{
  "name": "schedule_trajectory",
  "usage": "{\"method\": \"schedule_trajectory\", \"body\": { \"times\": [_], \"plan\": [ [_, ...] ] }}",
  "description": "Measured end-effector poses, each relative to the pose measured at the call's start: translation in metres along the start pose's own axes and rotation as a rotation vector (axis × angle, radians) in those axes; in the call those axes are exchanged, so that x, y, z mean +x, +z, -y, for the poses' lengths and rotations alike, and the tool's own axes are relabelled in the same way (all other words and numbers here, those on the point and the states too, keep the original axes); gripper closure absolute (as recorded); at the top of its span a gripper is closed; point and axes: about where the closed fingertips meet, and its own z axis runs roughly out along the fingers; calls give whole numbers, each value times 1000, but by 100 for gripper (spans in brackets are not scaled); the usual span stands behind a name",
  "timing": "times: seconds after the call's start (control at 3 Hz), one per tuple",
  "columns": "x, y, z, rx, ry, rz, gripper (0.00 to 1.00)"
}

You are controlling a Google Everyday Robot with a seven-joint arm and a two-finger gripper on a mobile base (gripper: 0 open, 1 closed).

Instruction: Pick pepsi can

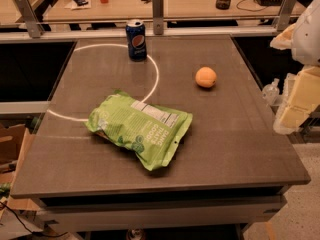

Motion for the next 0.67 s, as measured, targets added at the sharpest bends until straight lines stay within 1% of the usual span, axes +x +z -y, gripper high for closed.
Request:
{"method": "schedule_trajectory", "body": {
  "times": [0.33,0.67],
  "plan": [
    [0,0,0,0,0,0,0],
    [-6,-2,11,12,28,75,0]
  ]
}}
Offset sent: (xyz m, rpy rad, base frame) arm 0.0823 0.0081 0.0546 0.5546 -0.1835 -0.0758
